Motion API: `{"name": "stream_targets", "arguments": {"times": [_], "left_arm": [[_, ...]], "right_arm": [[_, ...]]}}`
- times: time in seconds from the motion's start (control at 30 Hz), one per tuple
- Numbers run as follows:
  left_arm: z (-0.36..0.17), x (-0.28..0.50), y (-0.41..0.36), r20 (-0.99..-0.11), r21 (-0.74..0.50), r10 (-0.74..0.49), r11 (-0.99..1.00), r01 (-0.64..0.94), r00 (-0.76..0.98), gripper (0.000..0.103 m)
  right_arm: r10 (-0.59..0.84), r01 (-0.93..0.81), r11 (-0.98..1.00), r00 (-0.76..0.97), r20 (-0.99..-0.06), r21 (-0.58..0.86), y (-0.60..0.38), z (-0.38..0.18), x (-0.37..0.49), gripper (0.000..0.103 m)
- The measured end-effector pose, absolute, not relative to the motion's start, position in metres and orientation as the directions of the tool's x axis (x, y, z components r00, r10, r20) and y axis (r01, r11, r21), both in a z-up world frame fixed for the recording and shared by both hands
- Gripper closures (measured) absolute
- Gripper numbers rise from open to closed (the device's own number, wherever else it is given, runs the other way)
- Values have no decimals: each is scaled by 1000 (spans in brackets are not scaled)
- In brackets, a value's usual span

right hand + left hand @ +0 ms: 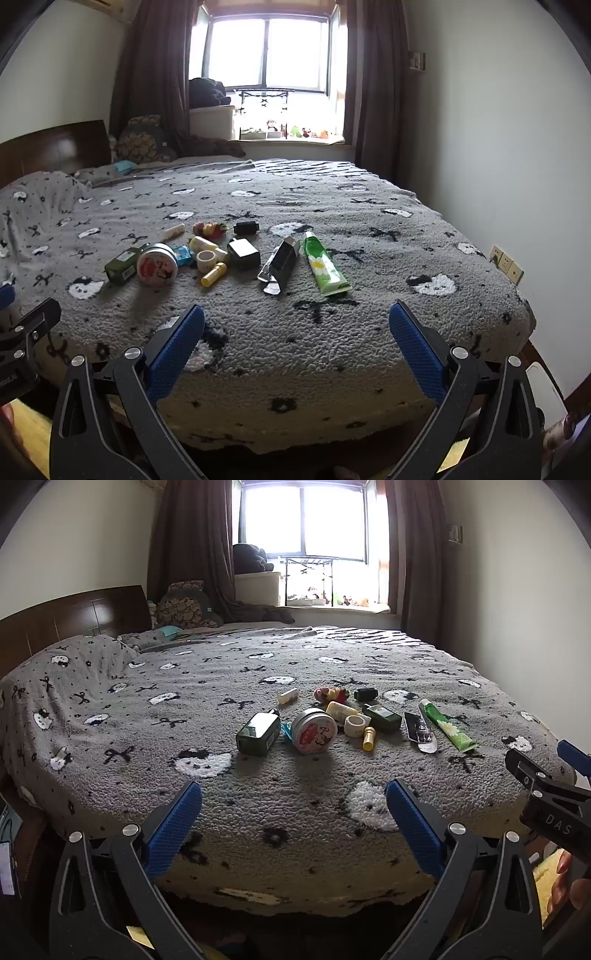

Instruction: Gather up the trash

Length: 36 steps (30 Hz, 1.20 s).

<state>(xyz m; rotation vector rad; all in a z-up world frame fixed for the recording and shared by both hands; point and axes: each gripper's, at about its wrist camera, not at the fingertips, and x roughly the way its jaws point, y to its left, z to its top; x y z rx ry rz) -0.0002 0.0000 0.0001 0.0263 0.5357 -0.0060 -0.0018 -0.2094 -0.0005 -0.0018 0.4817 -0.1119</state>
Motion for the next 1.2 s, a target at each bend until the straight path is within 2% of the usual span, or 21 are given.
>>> {"name": "stream_targets", "arguments": {"times": [1.2], "left_arm": [[9, -4, 6, -494, 12, 7, 1000, -1, 870, 8]], "right_arm": [[-99, 102, 995, 885, -455, -17, -208, 4, -5, 3]]}}
